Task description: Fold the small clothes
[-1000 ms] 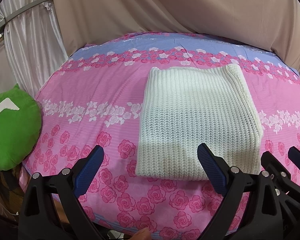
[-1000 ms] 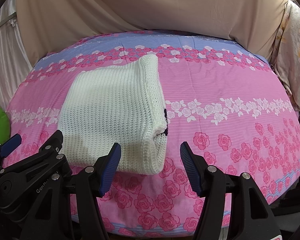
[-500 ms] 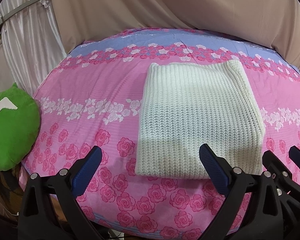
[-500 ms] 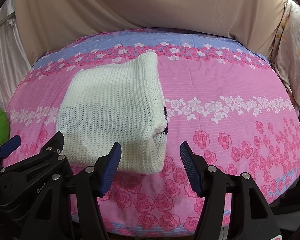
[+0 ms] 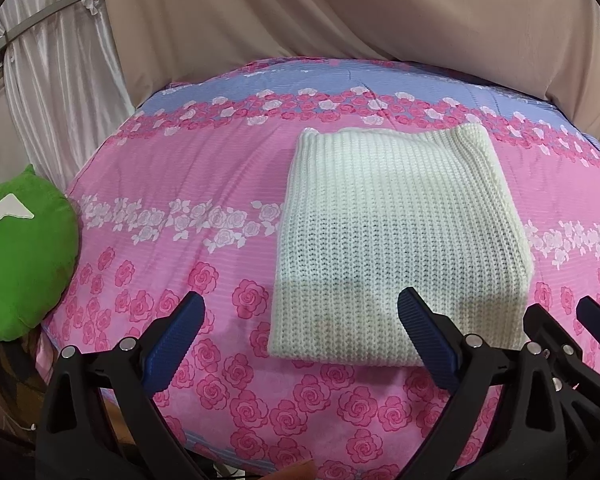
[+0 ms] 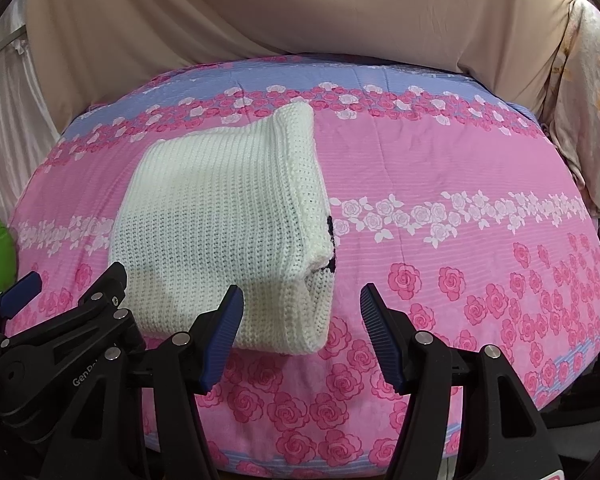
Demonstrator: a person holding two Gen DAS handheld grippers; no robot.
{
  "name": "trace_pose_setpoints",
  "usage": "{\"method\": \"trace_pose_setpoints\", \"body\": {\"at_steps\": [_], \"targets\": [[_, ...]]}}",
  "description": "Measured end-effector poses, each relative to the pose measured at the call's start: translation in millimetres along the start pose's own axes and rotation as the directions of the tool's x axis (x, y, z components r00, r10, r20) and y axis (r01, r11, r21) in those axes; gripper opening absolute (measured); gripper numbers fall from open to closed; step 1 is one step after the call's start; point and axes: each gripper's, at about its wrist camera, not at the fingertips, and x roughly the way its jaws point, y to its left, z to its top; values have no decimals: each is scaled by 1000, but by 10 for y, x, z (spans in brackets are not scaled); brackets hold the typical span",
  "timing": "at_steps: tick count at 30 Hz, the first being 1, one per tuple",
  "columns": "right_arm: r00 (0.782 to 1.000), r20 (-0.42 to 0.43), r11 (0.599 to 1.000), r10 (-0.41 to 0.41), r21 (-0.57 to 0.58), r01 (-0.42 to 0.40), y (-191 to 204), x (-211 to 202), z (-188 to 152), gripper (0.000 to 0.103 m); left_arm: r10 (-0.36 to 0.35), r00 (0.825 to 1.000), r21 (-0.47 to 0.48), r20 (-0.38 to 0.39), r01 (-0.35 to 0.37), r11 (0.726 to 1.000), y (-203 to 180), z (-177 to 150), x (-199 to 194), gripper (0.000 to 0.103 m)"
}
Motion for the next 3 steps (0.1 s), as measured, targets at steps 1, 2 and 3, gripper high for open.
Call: {"method": "trace_pose_setpoints", "body": {"at_steps": [1, 2, 3], "targets": [[1000, 0, 1000, -1, 0, 1, 6, 3, 2, 60, -1, 1000, 0, 0, 1, 1000, 3, 2, 3, 94], [1000, 0, 1000, 0, 0, 0, 5, 2, 2, 60, 1, 1000, -1, -1, -1, 1000, -1, 4, 5, 94], [1000, 0, 1000, 0, 0, 0, 5, 4, 2, 60, 0, 1000, 0, -2, 0, 1000, -2, 3, 4, 94]]}}
